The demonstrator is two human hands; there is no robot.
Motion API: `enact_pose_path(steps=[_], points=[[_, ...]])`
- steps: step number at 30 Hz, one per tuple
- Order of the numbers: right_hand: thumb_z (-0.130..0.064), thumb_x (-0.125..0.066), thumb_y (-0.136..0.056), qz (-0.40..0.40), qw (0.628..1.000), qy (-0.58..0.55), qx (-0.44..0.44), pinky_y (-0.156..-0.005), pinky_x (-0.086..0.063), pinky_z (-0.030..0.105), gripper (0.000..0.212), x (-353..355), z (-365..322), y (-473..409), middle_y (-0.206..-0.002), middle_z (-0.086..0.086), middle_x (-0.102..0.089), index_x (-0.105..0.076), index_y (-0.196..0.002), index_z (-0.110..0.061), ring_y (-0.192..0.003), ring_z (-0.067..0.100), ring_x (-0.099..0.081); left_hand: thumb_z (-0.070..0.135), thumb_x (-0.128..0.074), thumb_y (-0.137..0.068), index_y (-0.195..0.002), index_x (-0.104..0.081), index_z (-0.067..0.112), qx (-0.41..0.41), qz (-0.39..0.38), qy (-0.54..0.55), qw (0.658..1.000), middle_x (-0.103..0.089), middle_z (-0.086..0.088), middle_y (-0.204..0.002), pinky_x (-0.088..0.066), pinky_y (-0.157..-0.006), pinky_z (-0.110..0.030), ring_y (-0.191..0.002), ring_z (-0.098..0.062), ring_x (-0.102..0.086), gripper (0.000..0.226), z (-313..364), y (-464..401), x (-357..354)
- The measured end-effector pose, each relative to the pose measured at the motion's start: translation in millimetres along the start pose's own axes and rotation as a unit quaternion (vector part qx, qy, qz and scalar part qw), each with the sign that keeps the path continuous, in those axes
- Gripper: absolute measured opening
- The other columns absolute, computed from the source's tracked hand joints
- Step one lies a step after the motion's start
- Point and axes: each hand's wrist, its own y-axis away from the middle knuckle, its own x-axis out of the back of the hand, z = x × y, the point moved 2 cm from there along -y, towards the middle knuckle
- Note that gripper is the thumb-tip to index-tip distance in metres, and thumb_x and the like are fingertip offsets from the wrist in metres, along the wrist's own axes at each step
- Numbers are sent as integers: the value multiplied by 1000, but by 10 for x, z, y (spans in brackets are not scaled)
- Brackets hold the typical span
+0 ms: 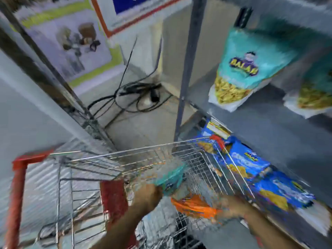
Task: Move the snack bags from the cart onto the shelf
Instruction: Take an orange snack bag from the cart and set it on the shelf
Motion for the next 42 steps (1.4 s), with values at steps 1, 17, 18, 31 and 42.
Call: enact_pose_path(steps=[1, 17, 18, 31, 42], points=[[-36, -67, -77, -9, 999, 46, 3, -90, -44, 30, 57, -126, 86, -123, -130, 15, -57, -53, -123, -6, -111, 27, -57, 48, -35, -75, -98, -66, 18, 9, -41, -4, 999, -72, -12, -104, -53, -79, -38, -102, -33, -66, 49, -72, 13, -202], [-36, -71, -50, 94, 982, -161, -25, -48, -37, 29, 29, -331, 553, -685, -46, -3, -53, -49, -40, -20, -44, 13, -49, 23, -65, -78, -79, -73, 23, 163, -17, 278, 947, -78, -2, -84, -52, -66, -29, -78, -19, -70, 8, 495, -463, -981], [-34, -71, -49, 89, 981, -173, -23, -48, -35, 28, 27, -309, 534, -676, -44, -3, -52, -51, -40, -19, -42, 12, -47, 25, -65, -78, -79, -72, 23, 162, -6, 280, 946, -77, -1, -83, -53, -67, -30, -78, -20, -69, 8, 507, -481, -977], [-15, -78, -68, 308, 895, -318, -46, -51, -34, 29, 25, 199, 200, 574, -54, 5, -54, -60, -51, -16, -56, 16, -49, 31, -58, -76, -79, -72, 8, -26, 114, 329, 937, -75, -17, -77, -52, -62, -29, -69, -27, -68, 27, 987, -93, -50], [-24, -71, -78, 631, 649, -422, 42, -65, -45, 35, 22, 779, 88, 2908, -62, 14, -65, -66, -65, -7, -60, 5, -53, 33, -64, -84, -76, -65, 22, -309, 246, 372, 840, -74, -4, -77, -50, -67, -32, -70, -17, -67, 14, 2553, 988, 1595]])
